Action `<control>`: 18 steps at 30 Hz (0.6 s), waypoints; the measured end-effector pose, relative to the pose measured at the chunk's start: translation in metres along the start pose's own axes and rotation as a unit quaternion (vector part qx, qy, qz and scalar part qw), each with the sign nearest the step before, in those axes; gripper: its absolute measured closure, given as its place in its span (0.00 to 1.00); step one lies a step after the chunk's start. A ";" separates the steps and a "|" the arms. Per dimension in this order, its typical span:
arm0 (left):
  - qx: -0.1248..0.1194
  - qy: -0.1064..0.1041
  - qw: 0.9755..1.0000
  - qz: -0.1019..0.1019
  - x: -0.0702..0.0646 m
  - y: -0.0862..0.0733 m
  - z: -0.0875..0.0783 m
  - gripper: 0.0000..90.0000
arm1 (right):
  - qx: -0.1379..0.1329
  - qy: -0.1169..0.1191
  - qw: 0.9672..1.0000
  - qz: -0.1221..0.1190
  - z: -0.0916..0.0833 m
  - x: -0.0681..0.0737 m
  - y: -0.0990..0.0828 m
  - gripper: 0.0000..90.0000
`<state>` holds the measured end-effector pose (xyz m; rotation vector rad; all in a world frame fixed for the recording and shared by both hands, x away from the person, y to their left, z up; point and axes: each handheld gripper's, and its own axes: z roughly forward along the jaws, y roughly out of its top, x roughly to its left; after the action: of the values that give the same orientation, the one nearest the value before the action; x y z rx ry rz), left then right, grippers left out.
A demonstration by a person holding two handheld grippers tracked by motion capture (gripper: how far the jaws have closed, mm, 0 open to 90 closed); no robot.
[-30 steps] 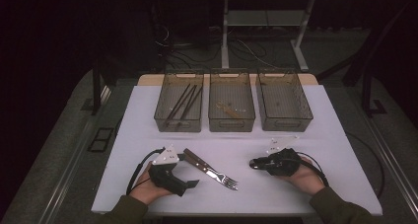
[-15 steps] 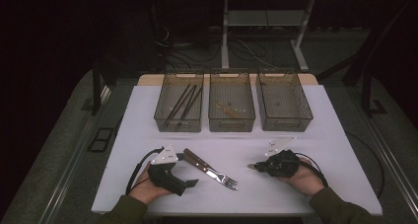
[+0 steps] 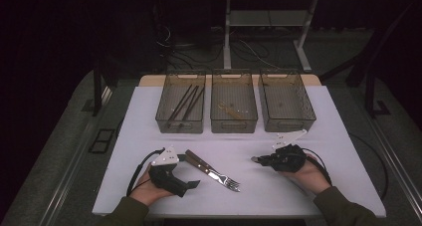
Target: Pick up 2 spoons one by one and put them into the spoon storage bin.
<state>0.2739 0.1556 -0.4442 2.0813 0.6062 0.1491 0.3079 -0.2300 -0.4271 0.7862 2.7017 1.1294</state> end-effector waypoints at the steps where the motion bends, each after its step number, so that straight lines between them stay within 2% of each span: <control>1: 0.000 0.000 1.000 0.000 0.000 0.000 0.000 0.00 | -0.003 -0.001 1.000 0.003 -0.001 -0.001 0.001 0.95; 18: 0.004 -0.006 1.000 0.001 -0.001 0.000 0.001 0.00 | -0.045 -0.022 0.998 0.035 -0.006 -0.020 0.023 0.95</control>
<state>0.2736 0.1540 -0.4444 2.0894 0.5973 0.1346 0.3327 -0.2301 -0.4086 0.8873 2.5860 1.2226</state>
